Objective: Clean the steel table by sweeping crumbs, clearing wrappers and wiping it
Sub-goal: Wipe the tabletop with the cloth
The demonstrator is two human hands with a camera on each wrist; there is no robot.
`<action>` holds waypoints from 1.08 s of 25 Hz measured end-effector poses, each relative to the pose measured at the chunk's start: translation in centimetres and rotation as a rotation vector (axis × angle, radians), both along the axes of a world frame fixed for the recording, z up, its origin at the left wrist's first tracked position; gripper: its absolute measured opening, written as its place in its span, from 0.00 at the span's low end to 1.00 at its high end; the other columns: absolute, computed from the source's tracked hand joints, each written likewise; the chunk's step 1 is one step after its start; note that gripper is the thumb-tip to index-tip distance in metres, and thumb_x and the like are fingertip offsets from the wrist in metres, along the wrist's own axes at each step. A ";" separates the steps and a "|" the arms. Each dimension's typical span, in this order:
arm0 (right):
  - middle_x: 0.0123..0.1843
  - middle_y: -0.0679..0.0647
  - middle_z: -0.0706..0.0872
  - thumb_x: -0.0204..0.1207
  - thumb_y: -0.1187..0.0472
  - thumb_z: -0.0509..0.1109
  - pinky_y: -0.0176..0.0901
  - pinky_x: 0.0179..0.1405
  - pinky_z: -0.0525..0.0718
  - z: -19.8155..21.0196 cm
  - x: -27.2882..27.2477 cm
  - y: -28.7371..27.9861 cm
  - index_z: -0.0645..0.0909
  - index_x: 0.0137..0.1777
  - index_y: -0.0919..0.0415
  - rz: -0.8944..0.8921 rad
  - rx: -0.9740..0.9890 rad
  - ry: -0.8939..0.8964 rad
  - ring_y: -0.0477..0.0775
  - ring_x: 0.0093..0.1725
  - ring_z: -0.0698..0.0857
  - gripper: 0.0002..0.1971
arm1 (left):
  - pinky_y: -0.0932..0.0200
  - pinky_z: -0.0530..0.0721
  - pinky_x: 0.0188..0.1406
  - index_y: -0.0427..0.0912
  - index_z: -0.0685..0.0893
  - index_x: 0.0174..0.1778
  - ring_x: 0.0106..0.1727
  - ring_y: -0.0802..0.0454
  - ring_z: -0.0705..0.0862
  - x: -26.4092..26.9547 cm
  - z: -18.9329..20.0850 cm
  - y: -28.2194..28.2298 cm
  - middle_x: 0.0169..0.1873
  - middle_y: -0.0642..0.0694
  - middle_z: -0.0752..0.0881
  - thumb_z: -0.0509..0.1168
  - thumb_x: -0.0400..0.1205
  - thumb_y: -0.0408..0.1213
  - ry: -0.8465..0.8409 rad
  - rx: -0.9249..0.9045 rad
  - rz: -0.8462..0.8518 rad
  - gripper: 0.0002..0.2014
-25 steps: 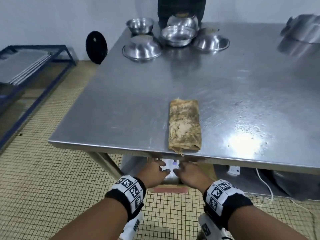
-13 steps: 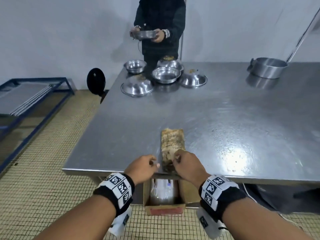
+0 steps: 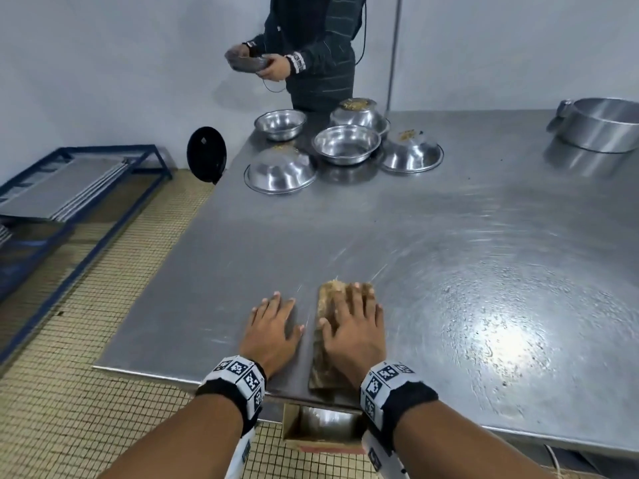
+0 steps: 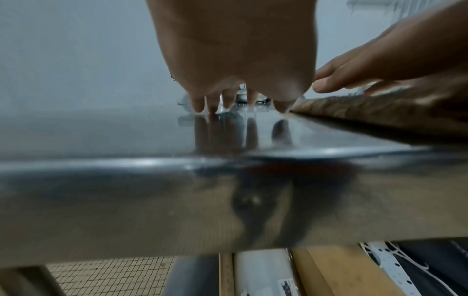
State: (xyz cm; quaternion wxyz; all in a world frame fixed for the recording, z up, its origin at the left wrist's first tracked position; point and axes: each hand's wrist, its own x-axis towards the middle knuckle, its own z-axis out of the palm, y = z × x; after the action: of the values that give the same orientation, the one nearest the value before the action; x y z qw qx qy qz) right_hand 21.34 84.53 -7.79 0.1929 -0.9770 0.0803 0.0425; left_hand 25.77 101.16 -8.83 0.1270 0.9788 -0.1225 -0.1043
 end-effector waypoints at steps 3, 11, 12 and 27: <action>0.86 0.61 0.35 0.82 0.40 0.44 0.61 0.81 0.32 -1.4 0.1 0.5 0.41 0.86 0.51 -0.025 -0.006 0.021 0.66 0.83 0.32 0.35 | 0.53 0.32 0.81 0.54 0.51 0.86 0.86 0.47 0.40 -0.3 -1.3 0.1 0.86 0.47 0.44 0.37 0.81 0.63 -0.053 0.015 -0.031 0.36; 0.86 0.59 0.35 0.82 0.37 0.44 0.60 0.81 0.30 -2.2 0.9 1.8 0.41 0.86 0.47 -0.026 -0.059 -0.022 0.63 0.83 0.30 0.35 | 0.51 0.32 0.81 0.57 0.50 0.86 0.86 0.49 0.39 0.1 -2.2 0.6 0.86 0.51 0.42 0.39 0.83 0.63 -0.096 0.000 -0.045 0.33; 0.86 0.57 0.35 0.82 0.37 0.44 0.60 0.81 0.30 -2.2 0.6 1.7 0.41 0.85 0.46 -0.023 -0.061 -0.016 0.62 0.83 0.30 0.34 | 0.51 0.32 0.82 0.57 0.51 0.86 0.86 0.49 0.39 0.0 -2.3 0.6 0.86 0.50 0.43 0.42 0.84 0.61 -0.098 -0.003 -0.048 0.32; 0.86 0.53 0.33 0.79 0.34 0.41 0.57 0.82 0.35 -2.7 -6.0 -9.1 0.36 0.84 0.41 -0.154 -0.133 0.064 0.57 0.83 0.30 0.35 | 0.40 0.40 0.84 0.58 0.55 0.85 0.86 0.42 0.46 0.7 -2.3 -0.7 0.87 0.48 0.50 0.45 0.85 0.57 -0.135 0.057 -0.072 0.30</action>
State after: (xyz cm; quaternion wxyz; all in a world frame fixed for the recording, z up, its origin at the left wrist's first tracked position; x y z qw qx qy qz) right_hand 15.39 75.45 -10.51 0.1278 -0.9767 0.1642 0.0534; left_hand 26.44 100.48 -11.13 0.0867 0.9817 -0.1629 -0.0461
